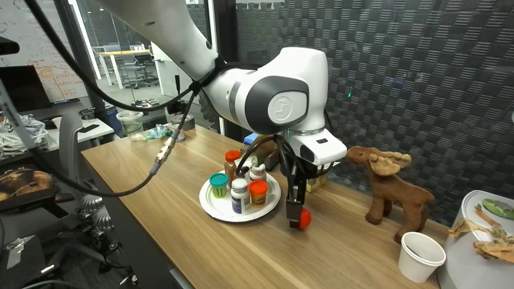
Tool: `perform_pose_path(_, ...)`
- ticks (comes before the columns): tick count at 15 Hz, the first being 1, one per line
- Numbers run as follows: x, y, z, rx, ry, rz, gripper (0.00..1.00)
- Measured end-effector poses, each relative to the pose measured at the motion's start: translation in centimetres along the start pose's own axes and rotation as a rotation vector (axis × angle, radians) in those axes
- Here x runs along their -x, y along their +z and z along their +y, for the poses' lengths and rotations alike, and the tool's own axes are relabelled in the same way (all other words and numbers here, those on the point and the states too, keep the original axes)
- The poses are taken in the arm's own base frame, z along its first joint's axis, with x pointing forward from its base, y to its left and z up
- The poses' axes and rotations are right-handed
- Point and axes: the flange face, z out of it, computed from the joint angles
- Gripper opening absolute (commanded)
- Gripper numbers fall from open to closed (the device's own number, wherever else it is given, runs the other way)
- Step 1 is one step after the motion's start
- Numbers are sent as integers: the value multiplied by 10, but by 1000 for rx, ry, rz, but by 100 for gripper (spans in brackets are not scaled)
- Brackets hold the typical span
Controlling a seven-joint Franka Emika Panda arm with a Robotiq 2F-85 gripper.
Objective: Put the objects surrounding the plate on to the plate.
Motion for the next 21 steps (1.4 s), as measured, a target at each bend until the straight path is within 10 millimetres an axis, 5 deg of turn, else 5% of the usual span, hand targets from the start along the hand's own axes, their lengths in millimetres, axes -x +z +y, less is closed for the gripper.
perform_pose_path(5, 22, -49, 10, -71, 2, 129, 24)
perform_pose_path(11, 129, -97, -3, -84, -198, 309, 24)
perform_pose_path(17, 220, -111, -39, -128, -395, 380, 24)
perform_pose_path(21, 235, -107, -48, -142, -425, 371, 24)
